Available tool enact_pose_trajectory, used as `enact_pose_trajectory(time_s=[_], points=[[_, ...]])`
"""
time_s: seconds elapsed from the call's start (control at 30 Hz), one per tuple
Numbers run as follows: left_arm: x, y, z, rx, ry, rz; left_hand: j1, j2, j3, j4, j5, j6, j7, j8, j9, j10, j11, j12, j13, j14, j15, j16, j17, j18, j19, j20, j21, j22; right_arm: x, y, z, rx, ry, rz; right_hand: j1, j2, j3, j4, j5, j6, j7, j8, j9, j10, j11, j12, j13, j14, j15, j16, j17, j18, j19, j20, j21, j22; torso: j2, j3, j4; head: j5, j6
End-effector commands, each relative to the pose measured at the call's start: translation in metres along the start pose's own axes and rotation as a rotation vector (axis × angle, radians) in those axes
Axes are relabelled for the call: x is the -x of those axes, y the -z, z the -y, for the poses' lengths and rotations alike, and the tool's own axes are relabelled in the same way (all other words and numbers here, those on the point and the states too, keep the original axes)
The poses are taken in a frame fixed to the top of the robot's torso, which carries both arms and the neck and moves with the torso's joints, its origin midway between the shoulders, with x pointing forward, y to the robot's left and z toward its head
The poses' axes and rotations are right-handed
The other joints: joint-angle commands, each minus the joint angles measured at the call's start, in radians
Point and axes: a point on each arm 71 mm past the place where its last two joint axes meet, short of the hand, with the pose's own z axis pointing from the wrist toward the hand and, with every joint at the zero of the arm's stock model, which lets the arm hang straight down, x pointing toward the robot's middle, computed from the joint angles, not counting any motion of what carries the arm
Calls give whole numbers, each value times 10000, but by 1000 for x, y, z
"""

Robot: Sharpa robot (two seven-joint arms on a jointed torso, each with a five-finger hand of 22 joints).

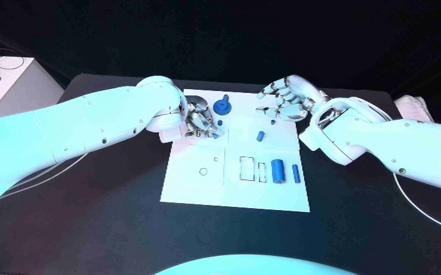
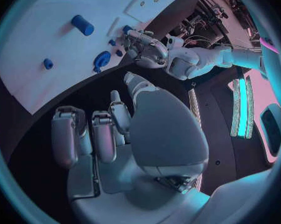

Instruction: Assemble the parts on the task board

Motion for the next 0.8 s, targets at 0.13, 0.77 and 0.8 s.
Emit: enact_pose_trajectory(time_s=[0.13, 0.77, 0.8], points=[[0, -1, 0, -88, 164, -141, 468, 49, 575, -105, 52, -98, -30, -25, 89, -74, -4, 20, -55, 22, -68, 65, 14, -189, -21, -29, 104, 52, -2, 0, 0, -34, 16, -198, 30, -52, 81, -2, 41, 57, 6, 60, -17, -69, -1, -5, 19, 904, 16, -39, 2101, 174, 392, 37, -45, 1459, -7, -2, -17, -16, -32], [5, 2, -8, 76, 425, 378, -609, -1066, 4893, -2528, 1634, 287, -70, 190, 1022, 439, -107, 99, -286, 617, -196, 684, 991, -428, 762, -131, 1263, 1565, -1, 1, 4, -215, 10, -140, 23, -59, 143, 15, 140, 61, 4, 68, -28, -63, -4, -2, 14, 898, 13, -52, 2080, 173, 393, 36, -45, 1462, 4, -24, 13, -25, -3], [5, 3, -8, 75, 448, 423, -666, -1090, 4917, -2583, 1785, 334, -86, 189, 1038, 476, -123, 112, -285, 659, -211, 728, 1070, -444, 814, -142, 1323, 1657, -1, 1, 4, -222, 9, -136, 24, -61, 153, 16, 157, 61, 4, 69, -29, -61, -4, 0, 15, 901, 12, -47, 2090, 173, 394, 36, -45, 1463, 5, -20, 11, -25, -6]])
